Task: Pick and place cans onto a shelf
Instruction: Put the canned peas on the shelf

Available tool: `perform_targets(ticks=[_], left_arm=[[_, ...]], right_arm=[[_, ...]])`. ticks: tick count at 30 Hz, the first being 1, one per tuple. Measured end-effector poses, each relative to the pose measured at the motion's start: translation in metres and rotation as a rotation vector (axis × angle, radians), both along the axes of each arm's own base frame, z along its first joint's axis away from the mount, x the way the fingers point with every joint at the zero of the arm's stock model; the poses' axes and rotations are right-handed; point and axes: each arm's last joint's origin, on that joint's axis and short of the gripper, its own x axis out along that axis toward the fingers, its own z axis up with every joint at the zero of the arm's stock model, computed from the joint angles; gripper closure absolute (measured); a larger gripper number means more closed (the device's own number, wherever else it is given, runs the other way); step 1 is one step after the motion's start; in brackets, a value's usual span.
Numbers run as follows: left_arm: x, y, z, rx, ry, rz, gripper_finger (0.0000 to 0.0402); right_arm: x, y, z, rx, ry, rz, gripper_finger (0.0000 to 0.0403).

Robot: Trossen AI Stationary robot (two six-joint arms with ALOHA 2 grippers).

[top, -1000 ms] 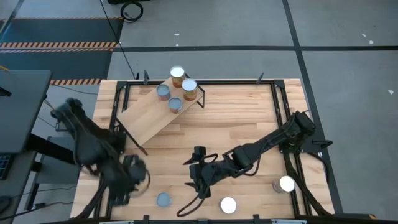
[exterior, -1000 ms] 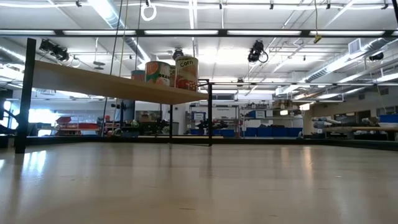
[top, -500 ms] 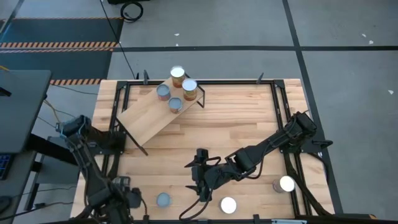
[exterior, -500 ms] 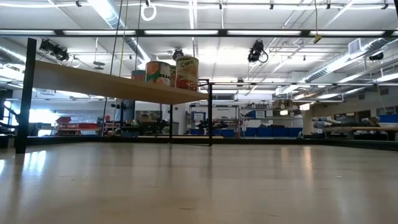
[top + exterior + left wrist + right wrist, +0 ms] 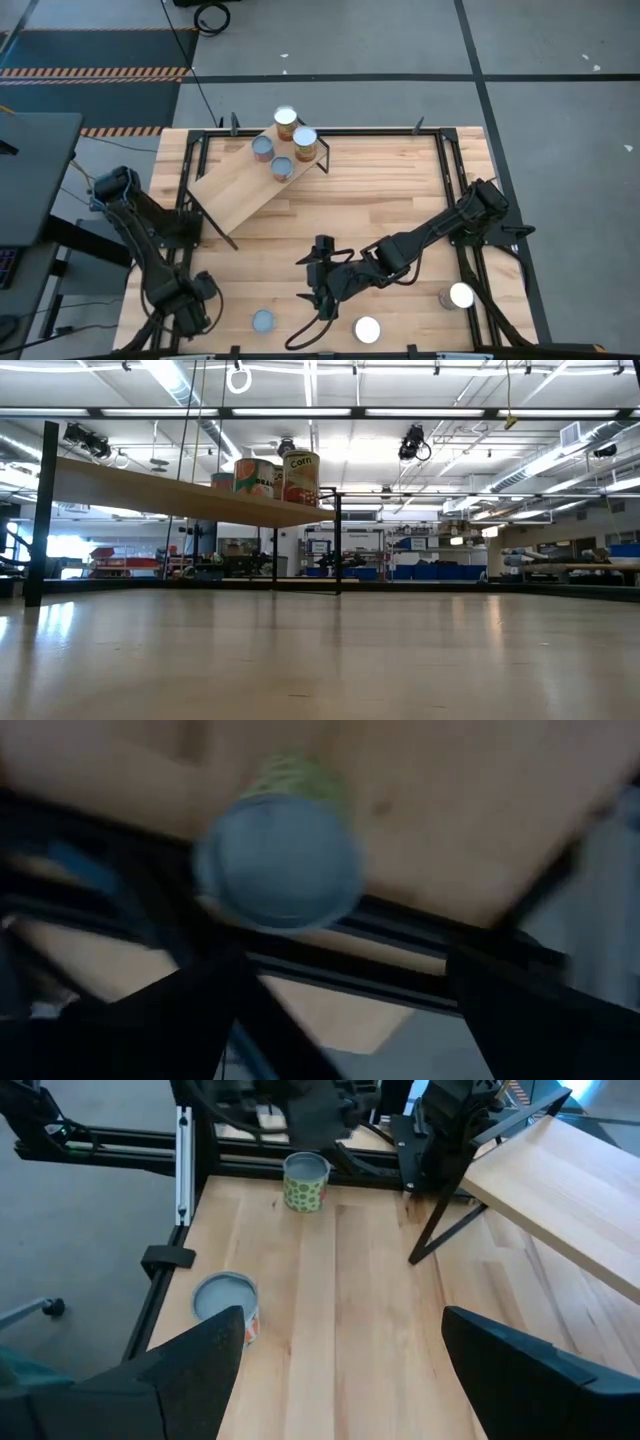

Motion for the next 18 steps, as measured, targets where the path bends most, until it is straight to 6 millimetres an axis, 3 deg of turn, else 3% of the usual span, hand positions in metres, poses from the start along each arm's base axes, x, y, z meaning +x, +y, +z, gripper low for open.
perform_targets(ticks=[7,18], left_arm=[[0.002,0.014,-0.027,-0.023,0.121,0.060,0.0048],[0.009,0.030,-0.046,-0.012,0.145,0.118,0.0048]], right_arm=[[0.005,-0.010,0.000,0.006,0.001,-0.028,0.0055],[0.010,-0.021,0.000,0.032,0.012,-0.026,0.0055]])
